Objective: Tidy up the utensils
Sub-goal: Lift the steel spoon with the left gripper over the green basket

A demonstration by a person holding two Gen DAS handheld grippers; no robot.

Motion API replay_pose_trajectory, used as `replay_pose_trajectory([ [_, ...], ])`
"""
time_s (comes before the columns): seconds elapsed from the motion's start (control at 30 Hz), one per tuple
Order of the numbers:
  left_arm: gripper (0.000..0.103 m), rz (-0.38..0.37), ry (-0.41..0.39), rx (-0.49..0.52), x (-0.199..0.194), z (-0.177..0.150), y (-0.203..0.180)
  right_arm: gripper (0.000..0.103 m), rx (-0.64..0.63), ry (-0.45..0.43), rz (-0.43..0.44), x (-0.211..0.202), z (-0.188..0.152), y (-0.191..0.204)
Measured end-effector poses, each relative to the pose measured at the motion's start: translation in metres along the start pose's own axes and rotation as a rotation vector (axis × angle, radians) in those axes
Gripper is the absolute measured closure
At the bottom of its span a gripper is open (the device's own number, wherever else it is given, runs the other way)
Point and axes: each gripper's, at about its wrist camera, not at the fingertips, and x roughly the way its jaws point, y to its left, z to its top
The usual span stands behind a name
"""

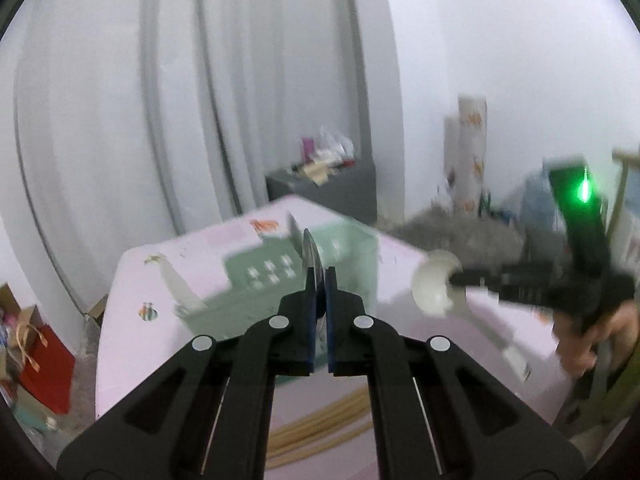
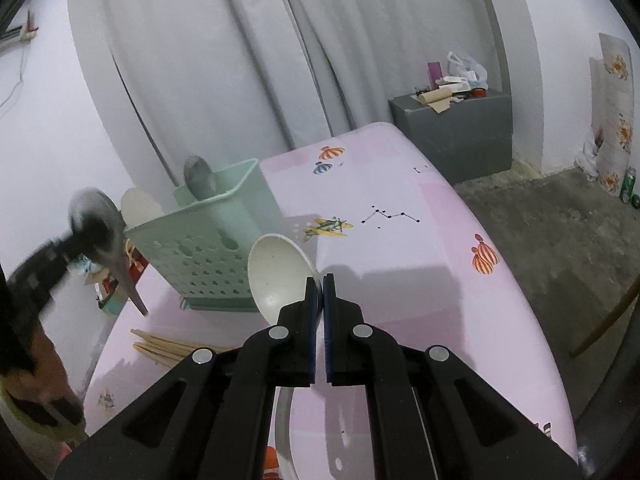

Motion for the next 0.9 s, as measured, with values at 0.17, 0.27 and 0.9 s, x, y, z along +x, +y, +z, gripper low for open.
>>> replay_pose_trajectory([
  [0.17,0.1,0.01,-0.121,-0.125,-0.033,0.032,0.033,0.1,0.001,-0.005,0.015,-0.004,0.001,0.003],
  [0.27,0.1,0.01,-0.187,-0.182,-0.047,0.05,0.046,0.1,0.001,-0.007,0.021,-0.006,0.001,0.005],
  [0.9,0.101,-0.133,-0.383,-0.625,-0.028,0.074,0.134,0.1,0.012,0.015,0.019,0.001,-0.001,0.001],
])
